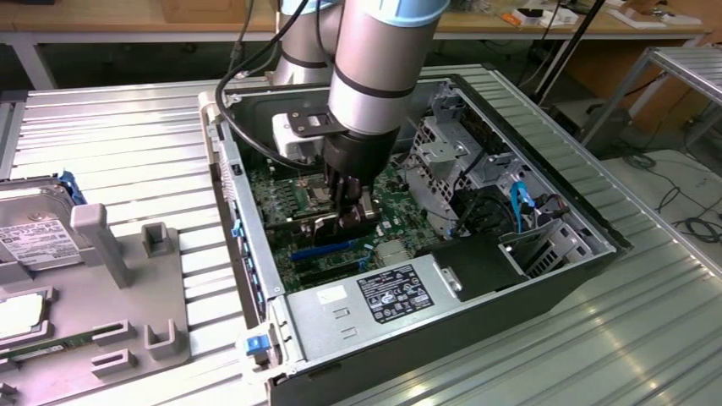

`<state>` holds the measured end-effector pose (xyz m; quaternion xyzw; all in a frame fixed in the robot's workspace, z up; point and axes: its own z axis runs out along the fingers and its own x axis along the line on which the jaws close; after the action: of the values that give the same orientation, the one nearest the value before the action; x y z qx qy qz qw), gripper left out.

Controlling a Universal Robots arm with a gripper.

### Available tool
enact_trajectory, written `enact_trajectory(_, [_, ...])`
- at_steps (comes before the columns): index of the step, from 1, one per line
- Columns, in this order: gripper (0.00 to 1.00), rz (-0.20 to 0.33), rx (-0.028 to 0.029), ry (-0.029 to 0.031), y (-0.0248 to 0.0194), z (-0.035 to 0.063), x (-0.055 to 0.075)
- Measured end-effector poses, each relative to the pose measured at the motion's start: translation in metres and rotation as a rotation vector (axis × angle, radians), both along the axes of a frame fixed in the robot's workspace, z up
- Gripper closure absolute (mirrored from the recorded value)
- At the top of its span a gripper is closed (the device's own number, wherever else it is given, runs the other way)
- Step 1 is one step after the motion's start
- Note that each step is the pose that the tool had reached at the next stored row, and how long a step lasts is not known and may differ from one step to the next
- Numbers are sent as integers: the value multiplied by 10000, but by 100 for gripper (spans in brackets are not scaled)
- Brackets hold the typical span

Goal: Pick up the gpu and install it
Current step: 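Insert the gpu into the slot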

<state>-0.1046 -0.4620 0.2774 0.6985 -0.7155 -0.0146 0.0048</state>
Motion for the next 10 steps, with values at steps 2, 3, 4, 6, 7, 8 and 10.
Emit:
enact_trajectory(2, [73, 0, 2, -1, 0, -14, 0])
enact_trajectory(3, [73, 0, -1, 1, 0, -16, 0])
enact_trajectory(4, [73, 0, 1, 0, 0, -20, 0])
enact_trajectory(6, [73, -1, 0, 0, -1, -22, 0])
enact_trajectory(7, [73, -1, 6, -3, -1, -35, 0])
enact_trajectory(8, [73, 0, 2, 0, -2, -54, 0])
enact_trajectory(10, [73, 0, 1, 0, -2, -92, 0])
